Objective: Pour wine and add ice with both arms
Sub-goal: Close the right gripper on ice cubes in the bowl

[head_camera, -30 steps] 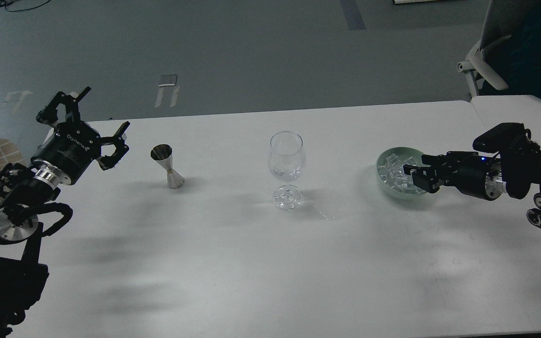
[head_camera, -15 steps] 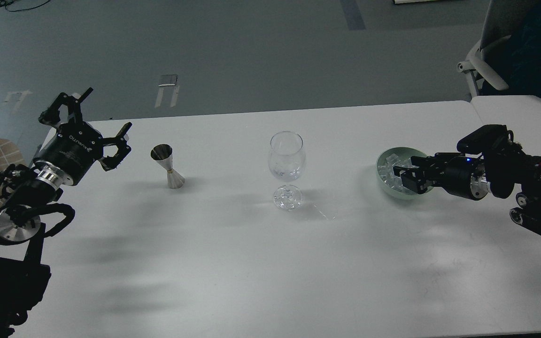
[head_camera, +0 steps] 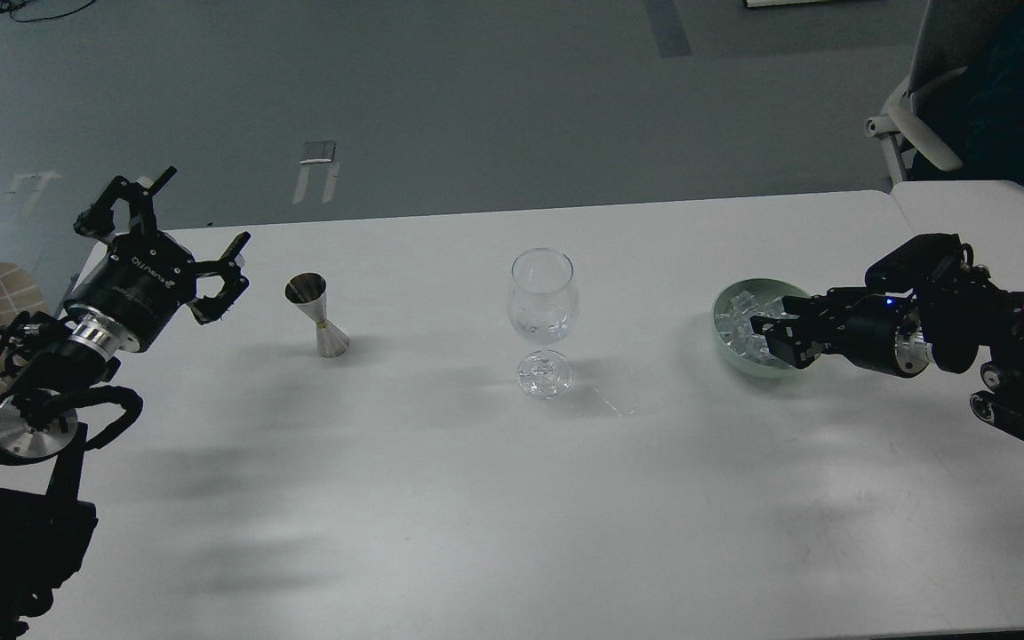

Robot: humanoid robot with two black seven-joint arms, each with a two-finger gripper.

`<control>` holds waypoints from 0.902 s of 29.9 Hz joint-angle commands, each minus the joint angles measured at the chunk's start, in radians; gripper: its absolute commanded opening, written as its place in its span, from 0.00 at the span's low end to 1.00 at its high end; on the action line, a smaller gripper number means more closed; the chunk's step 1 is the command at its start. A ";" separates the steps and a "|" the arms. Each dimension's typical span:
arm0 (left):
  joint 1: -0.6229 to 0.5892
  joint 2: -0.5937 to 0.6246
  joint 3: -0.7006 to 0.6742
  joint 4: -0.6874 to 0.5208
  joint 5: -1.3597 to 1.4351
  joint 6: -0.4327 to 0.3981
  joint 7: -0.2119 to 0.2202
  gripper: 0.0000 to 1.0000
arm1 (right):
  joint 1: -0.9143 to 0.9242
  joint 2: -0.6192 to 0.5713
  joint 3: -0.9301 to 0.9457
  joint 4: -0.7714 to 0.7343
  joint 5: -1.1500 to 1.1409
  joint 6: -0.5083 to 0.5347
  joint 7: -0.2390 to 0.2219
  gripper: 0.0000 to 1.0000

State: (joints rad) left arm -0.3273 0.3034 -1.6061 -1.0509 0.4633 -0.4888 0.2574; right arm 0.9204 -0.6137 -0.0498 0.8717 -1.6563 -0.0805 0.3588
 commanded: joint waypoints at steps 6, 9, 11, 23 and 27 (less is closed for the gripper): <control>0.001 -0.006 0.000 0.000 0.000 0.000 -0.003 0.98 | 0.000 0.000 -0.001 -0.002 -0.003 0.001 0.000 0.48; 0.001 -0.006 0.000 0.000 0.000 0.000 -0.003 0.98 | 0.000 0.006 -0.001 -0.003 -0.007 0.001 0.000 0.45; 0.001 -0.006 0.000 -0.001 0.000 0.000 -0.003 0.98 | 0.002 0.011 -0.007 -0.003 -0.010 0.001 0.000 0.45; 0.001 -0.007 0.000 -0.003 0.000 0.000 -0.003 0.98 | 0.009 0.014 -0.013 -0.003 -0.011 0.002 0.000 0.33; 0.001 -0.006 0.000 -0.003 0.002 0.000 -0.003 0.98 | 0.009 0.011 -0.013 -0.003 -0.013 0.004 0.000 0.23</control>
State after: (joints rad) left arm -0.3267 0.2963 -1.6061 -1.0538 0.4637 -0.4888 0.2546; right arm 0.9290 -0.6004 -0.0629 0.8682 -1.6682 -0.0770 0.3590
